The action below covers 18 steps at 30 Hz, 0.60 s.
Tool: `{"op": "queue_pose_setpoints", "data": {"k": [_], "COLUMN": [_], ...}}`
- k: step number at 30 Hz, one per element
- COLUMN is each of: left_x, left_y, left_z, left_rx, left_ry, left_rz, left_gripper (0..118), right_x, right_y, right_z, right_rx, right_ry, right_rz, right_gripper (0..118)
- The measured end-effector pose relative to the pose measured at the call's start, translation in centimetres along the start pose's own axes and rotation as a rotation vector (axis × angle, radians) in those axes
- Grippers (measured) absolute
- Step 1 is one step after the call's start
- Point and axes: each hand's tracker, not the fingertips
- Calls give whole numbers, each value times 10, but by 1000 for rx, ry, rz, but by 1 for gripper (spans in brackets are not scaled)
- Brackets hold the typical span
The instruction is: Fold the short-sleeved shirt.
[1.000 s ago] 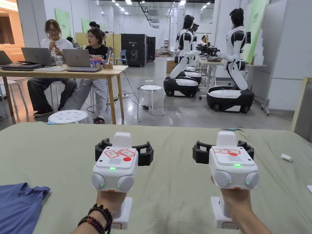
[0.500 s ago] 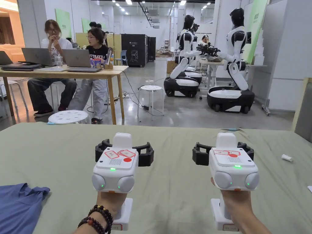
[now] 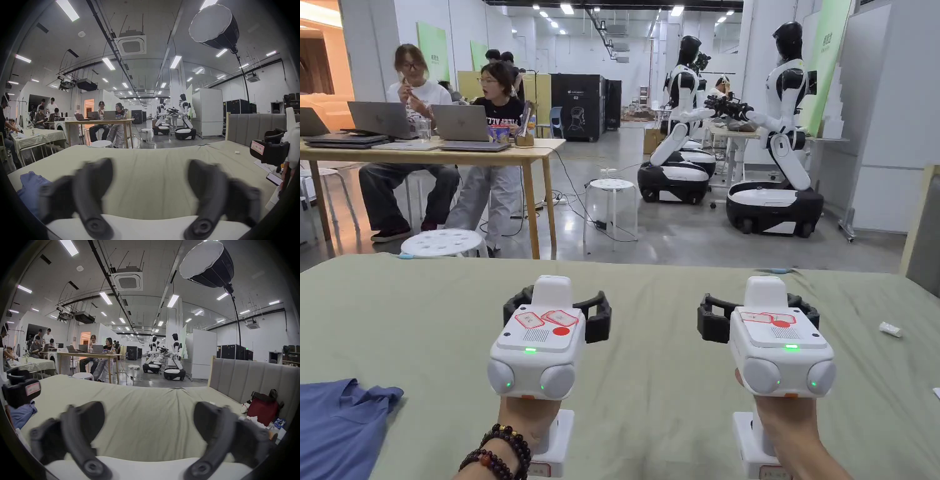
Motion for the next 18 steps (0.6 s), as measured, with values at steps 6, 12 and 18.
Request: {"op": "queue_pose_setpoints", "data": {"k": [6,12,18], "left_x": [-3,-8,-63], "left_y": [2,0,-3], "left_z": [-1,2,27], "left_rx": [-6,-3,7], "left_ry": [5,44,160], "left_rz": [45,-28,-43], "left_gripper": [0,0,0], "right_x": [-9,-16,-83], "right_y": [0,0,14], "right_z": [-9,-12,-13], "right_rx": [-16,-21,-3], "right_ry": [-22,-5,109], "right_rz": [16,26,-2], "right_gripper": [0,0,0]}}
